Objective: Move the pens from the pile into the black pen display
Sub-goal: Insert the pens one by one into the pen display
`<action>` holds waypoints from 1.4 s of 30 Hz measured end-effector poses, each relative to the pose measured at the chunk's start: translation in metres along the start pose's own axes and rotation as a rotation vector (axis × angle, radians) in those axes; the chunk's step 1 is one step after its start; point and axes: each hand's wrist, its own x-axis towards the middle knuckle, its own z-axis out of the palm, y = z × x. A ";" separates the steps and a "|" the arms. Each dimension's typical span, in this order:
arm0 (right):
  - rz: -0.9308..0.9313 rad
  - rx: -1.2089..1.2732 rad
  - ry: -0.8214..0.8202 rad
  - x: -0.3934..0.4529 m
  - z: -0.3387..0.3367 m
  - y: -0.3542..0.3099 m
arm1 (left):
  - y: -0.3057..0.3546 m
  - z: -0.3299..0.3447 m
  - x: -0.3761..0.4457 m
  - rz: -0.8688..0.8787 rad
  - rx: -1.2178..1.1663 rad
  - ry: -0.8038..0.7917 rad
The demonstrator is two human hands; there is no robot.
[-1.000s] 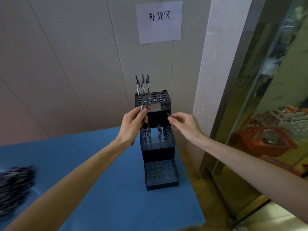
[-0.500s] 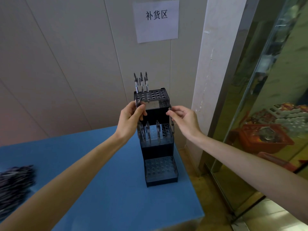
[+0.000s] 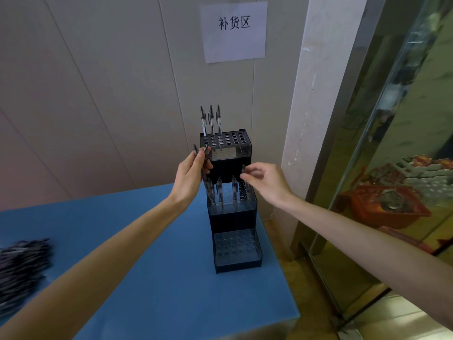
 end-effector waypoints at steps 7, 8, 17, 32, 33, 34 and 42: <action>-0.008 -0.275 -0.026 -0.002 0.009 -0.003 | -0.002 -0.001 -0.006 0.019 0.022 0.006; -0.008 -0.288 -0.014 -0.002 0.010 -0.003 | -0.001 -0.001 -0.007 0.023 0.024 0.002; 0.025 -0.309 0.070 0.000 -0.010 0.003 | -0.008 -0.005 -0.012 0.006 0.018 -0.041; -0.283 -0.213 0.175 -0.040 0.012 -0.012 | -0.010 0.007 -0.026 0.076 0.074 -0.048; -0.298 -0.183 0.101 -0.050 0.020 -0.016 | -0.012 0.009 -0.028 0.089 0.097 -0.045; -0.278 -0.167 0.011 -0.058 0.029 -0.019 | -0.016 0.012 -0.029 0.096 0.120 -0.044; -0.175 -0.050 0.097 -0.074 0.054 -0.021 | -0.029 0.026 -0.051 0.044 0.163 -0.123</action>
